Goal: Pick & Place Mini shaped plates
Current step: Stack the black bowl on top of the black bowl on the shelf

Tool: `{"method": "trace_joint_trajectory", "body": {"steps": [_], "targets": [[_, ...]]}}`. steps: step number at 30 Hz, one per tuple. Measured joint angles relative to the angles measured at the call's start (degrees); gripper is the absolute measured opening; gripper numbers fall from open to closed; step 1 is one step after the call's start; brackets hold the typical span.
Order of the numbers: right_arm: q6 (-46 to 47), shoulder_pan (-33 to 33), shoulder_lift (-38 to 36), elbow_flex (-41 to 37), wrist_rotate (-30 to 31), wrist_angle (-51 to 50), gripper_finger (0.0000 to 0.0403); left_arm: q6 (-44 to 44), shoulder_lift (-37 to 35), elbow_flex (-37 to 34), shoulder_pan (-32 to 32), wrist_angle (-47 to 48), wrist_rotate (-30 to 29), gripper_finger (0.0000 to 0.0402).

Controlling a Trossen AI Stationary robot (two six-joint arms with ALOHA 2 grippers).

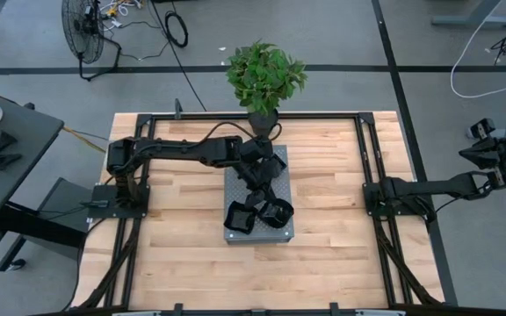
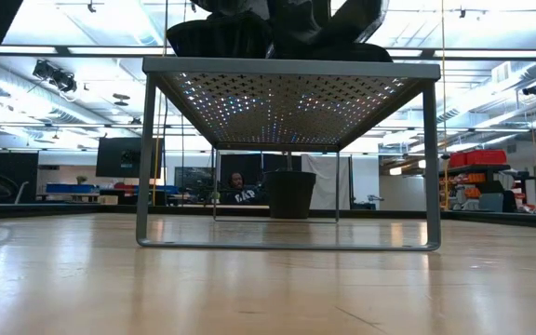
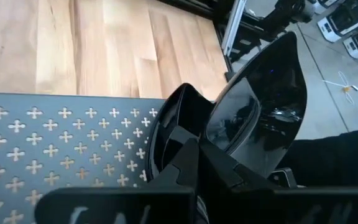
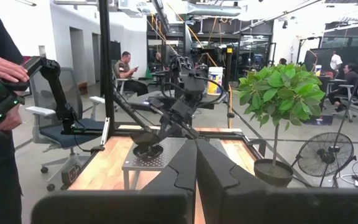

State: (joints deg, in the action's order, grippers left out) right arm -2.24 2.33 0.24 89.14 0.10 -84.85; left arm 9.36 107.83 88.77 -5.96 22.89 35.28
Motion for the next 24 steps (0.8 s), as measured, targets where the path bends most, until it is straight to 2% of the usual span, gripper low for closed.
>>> {"method": "trace_joint_trajectory", "body": {"steps": [16, 24], "targets": [[0.00, 0.00, 0.01, -0.01, 0.00, 0.01, 0.0016, -0.58, 0.13, 0.00, -0.04, 0.07, -0.56, 0.0012], [0.00, 0.00, 0.01, 0.00, 0.00, 0.01, 0.0016, -1.07, 0.13, 0.00, -0.04, 0.09, -1.14, 0.0034]]}}
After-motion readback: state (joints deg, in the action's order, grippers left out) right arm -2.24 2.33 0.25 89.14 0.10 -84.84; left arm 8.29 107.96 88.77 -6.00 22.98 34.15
